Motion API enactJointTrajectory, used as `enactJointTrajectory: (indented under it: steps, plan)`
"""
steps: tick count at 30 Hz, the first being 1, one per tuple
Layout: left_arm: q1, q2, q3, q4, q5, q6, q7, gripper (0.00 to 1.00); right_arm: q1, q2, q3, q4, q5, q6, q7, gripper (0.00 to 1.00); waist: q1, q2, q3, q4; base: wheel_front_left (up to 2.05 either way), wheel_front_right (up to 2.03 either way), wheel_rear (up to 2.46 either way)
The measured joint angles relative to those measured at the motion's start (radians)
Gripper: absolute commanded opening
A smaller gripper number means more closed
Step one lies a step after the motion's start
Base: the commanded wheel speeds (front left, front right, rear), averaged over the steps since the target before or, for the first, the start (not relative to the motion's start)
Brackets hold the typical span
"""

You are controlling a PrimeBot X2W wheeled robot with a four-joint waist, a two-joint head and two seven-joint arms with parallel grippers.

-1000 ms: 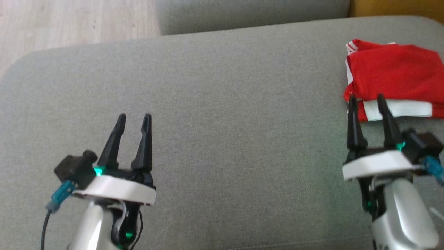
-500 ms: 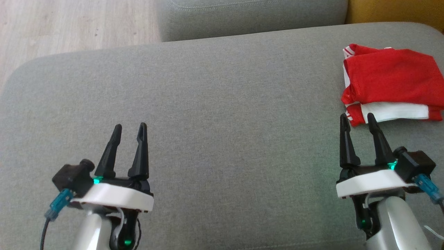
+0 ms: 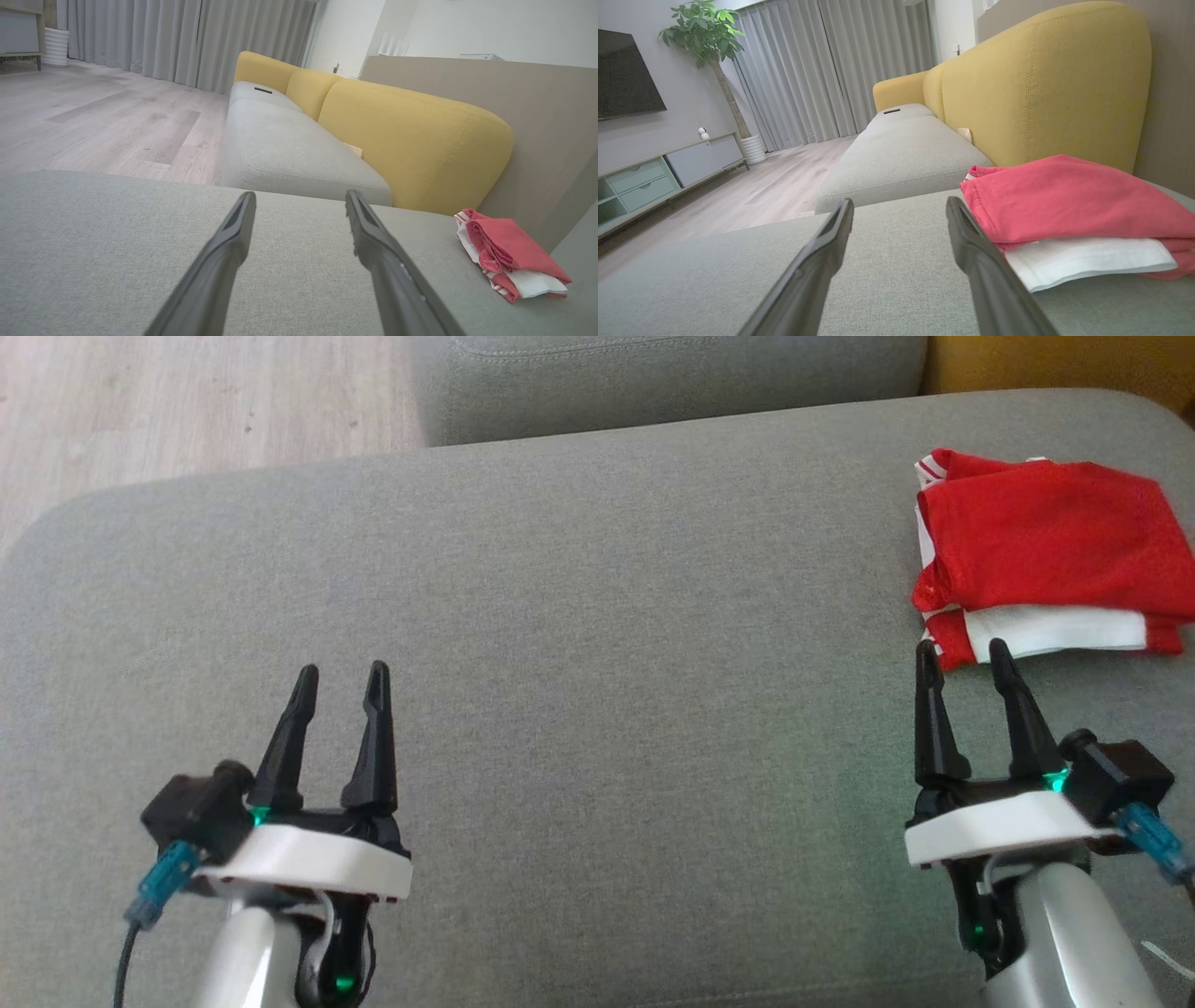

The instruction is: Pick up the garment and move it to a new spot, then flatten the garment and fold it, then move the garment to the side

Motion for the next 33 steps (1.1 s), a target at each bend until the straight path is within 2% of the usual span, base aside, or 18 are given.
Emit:
enactJointTrajectory:
  steps: [13, 29, 30, 33]
  plan:
    - [0.000, 0.000, 0.021, -0.002, 0.037, 0.049, 0.000, 1.00, -0.002, 0.000, 0.000, 0.001, -0.001, 0.000, 0.000, 1.00, 0.0000, 0.0000, 0.007, -0.006, 0.00, 0.00, 0.00]
    - [0.000, 0.000, 0.035, 0.004, 0.025, 0.038, 0.000, 1.00, -0.003, 0.000, 0.000, 0.006, 0.018, 0.000, 0.000, 1.00, 0.0000, 0.0000, 0.004, -0.014, 0.00, 0.00, 0.00]
    - [0.000, -0.001, 0.037, 0.000, 0.027, 0.039, 0.000, 0.00, -0.003, 0.000, 0.000, 0.006, 0.018, 0.000, 0.000, 0.00, 0.0001, 0.0000, 0.004, -0.014, 0.00, 0.00, 0.00]
    - [0.016, -0.001, 0.029, 0.042, 0.029, 0.040, 0.001, 0.00, 0.012, 0.004, 0.000, 0.049, 0.018, 0.000, 0.001, 0.00, 0.0001, 0.0000, 0.004, -0.014, 0.00, 0.00, 0.00]
